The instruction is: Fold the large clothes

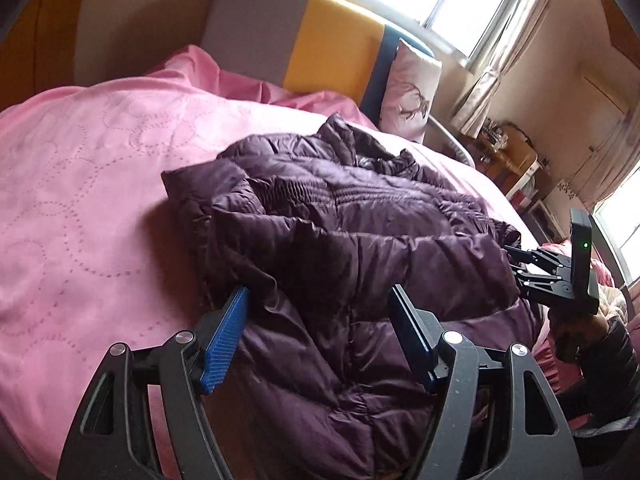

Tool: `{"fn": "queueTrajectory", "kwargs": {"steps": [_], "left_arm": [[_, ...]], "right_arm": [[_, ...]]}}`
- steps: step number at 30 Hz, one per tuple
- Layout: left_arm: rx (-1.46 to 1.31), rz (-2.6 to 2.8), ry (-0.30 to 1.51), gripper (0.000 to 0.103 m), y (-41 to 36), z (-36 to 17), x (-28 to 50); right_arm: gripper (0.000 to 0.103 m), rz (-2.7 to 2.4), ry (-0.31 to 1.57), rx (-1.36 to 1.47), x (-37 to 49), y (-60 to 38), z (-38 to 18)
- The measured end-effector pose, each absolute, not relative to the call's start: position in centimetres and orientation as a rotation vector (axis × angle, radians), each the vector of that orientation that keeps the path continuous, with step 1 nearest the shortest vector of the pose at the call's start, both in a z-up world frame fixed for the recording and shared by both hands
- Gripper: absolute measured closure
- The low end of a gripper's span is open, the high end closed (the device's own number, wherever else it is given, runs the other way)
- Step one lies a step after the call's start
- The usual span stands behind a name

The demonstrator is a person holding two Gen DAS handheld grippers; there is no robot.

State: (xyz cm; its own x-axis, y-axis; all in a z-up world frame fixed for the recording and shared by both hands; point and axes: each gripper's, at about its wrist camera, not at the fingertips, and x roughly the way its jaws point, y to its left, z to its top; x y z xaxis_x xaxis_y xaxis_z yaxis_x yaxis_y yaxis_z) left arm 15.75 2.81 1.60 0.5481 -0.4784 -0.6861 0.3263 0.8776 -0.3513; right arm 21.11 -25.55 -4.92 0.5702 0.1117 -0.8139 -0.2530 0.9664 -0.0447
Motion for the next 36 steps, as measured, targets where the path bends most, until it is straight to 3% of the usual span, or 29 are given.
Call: {"fn": "queueTrajectory", "kwargs": {"steps": [4, 10, 11, 12, 15, 26, 36], "left_arm": [[-0.186, -0.496, 0.886, 0.034, 2.7, 0.6, 16.4], [-0.131, -0.481, 0.916, 0.034, 2.0, -0.2, 17.2], [-0.128, -0.478, 0.923, 0.045, 1.9, -0.5, 17.4], [-0.129, -0.469, 0.929, 0.070, 1.7, -0.8, 17.7], [-0.104, -0.439, 0.885, 0.095, 1.2, -0.4, 16.9], [-0.173, -0.477, 0.622, 0.099, 2.8, 7.0, 14.3], [-0.143, -0.365, 0.750, 0.099, 0.9, 2.9, 23.9]], "right_arm": [[0.081, 0.201, 0.932, -0.151, 20.3, -25.5, -5.4], [0.083, 0.176, 0.899, -0.139, 19.4, -25.1, -6.0], [0.083, 0.172, 0.897, -0.131, 19.4, -25.1, -6.2], [0.083, 0.165, 0.896, -0.125, 19.4, -25.1, -5.9], [0.091, 0.137, 0.864, -0.147, 18.4, -24.9, -4.3], [0.094, 0.084, 0.656, -0.042, 16.8, -27.4, 3.2], [0.094, 0.005, 0.803, 0.037, 26.0, -27.7, -2.4]]}}
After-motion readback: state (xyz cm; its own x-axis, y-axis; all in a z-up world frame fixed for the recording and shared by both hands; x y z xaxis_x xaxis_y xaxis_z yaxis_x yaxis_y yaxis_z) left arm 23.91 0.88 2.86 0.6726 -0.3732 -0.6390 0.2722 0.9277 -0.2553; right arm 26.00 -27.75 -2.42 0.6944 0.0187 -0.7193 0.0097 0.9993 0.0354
